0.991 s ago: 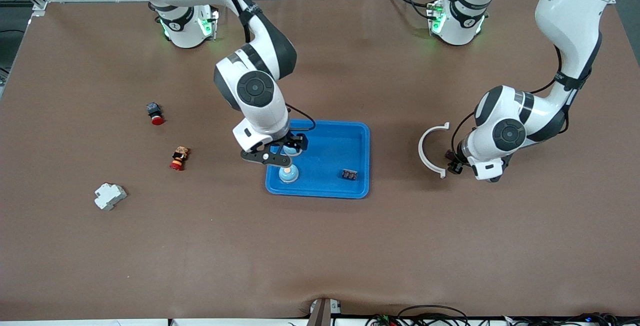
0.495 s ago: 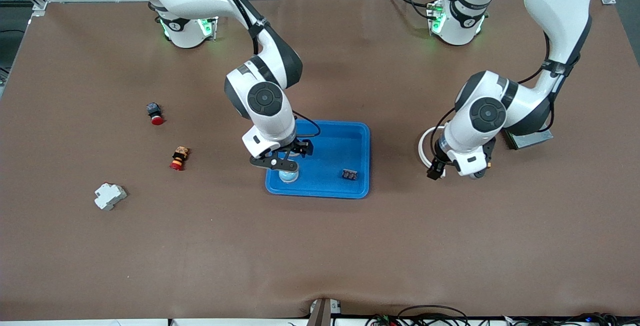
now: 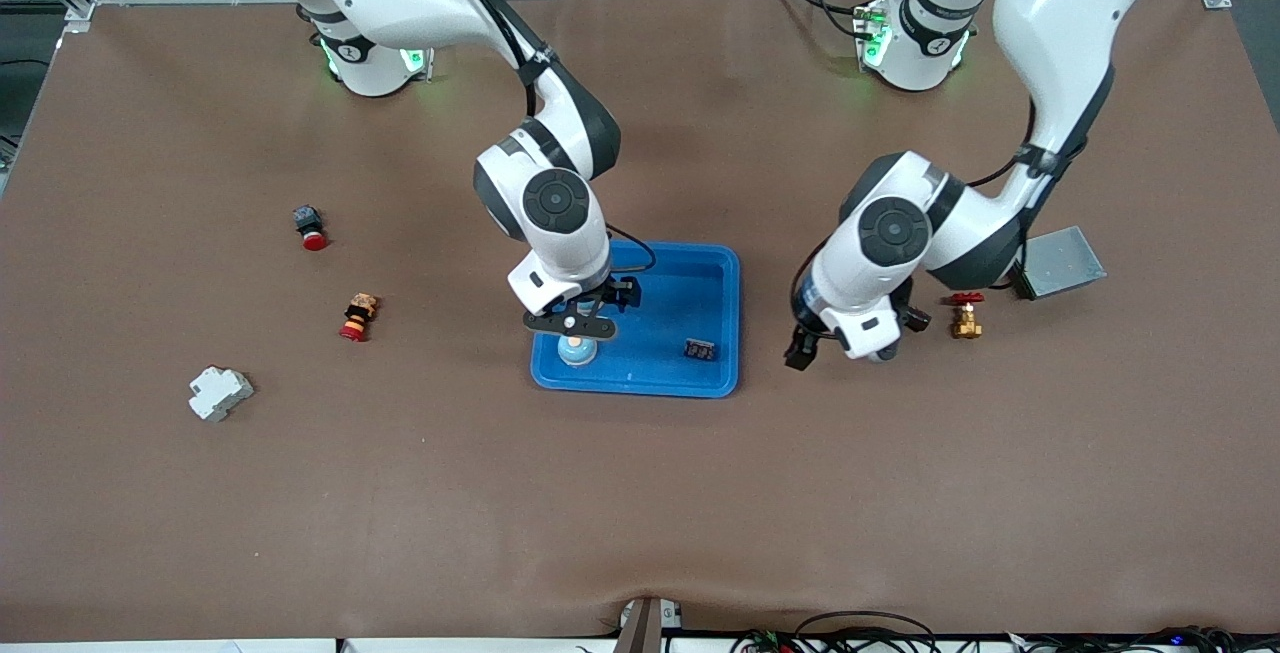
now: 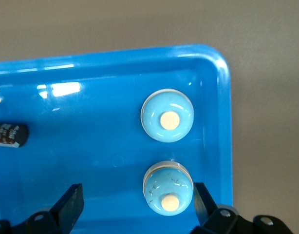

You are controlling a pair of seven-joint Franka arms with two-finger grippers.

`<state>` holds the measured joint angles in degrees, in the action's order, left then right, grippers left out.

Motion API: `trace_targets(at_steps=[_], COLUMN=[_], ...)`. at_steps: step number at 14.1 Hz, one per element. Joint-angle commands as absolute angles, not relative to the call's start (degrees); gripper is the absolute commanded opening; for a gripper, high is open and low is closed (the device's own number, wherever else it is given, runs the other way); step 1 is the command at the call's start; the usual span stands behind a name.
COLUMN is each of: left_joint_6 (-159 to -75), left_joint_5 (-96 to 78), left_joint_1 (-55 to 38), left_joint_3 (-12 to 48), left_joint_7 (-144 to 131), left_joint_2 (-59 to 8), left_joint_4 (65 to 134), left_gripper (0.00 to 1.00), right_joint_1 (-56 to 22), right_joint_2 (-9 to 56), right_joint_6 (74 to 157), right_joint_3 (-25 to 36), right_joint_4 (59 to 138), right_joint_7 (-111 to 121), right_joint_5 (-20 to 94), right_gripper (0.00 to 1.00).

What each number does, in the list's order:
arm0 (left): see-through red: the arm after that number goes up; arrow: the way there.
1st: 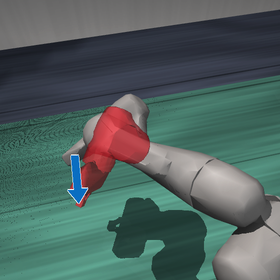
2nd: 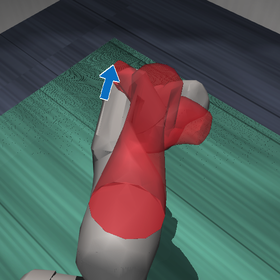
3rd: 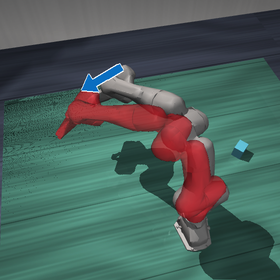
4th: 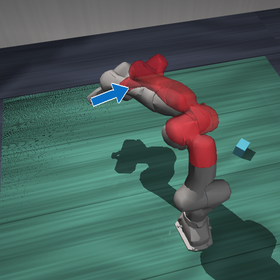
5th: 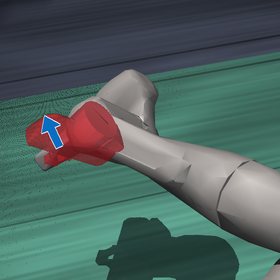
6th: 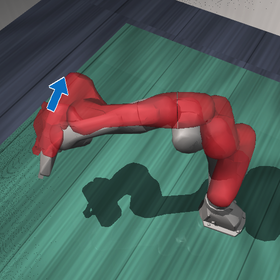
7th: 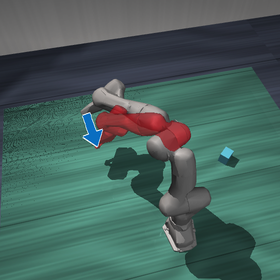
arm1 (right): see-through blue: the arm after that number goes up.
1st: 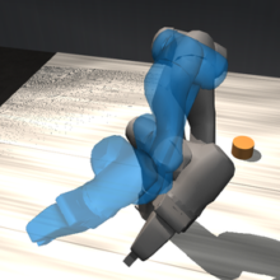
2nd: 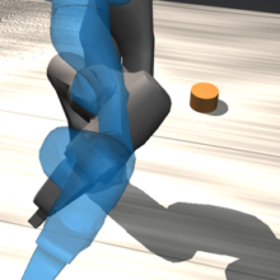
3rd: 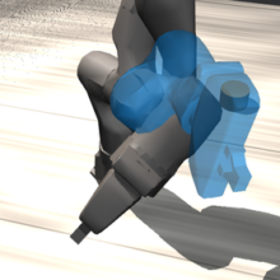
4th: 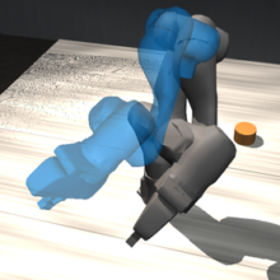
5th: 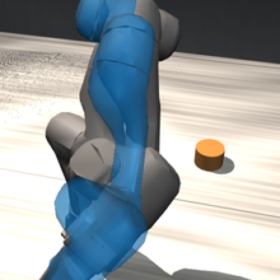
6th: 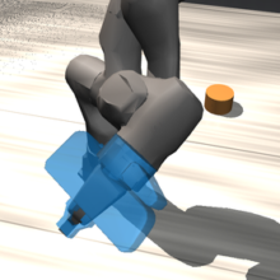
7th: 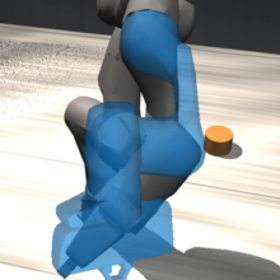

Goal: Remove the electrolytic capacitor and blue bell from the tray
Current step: 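Reach the left gripper to the capacitor while the right gripper lowers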

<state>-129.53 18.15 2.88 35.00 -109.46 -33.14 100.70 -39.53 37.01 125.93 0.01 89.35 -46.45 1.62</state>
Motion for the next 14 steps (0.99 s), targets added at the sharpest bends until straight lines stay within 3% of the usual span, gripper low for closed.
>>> trace_targets(at_steps=[1, 7, 14], left_joint_6=[-128.7, -130.9, -133.8], left_joint_5=[18.2, 18.4, 19.1], left_joint_1=[-2.4, -13.5, -17.6], left_joint_3=[34.0, 25.6, 23.7], left_joint_7=[-115.9, -121.8, -124.6], left_joint_2=[-38.4, -42.7, -46.6], left_joint_4=[93.4, 87.9, 87.8], left_gripper=[1.00, 0.96, 0.86], right_joint_1=[-40.6, -40.8, -40.8], right_joint_2=[36.5, 34.8, 30.7], right_joint_6=[126.3, 126.4, 133.5], right_joint_3=[0.8, 0.8, 1.3], right_joint_4=[91.2, 95.3, 103.2], right_joint_7=[-46.2, -44.6, -44.8], right_joint_5=[1.7, 1.4, 0.2], right_gripper=[1.00, 1.00, 1.00])
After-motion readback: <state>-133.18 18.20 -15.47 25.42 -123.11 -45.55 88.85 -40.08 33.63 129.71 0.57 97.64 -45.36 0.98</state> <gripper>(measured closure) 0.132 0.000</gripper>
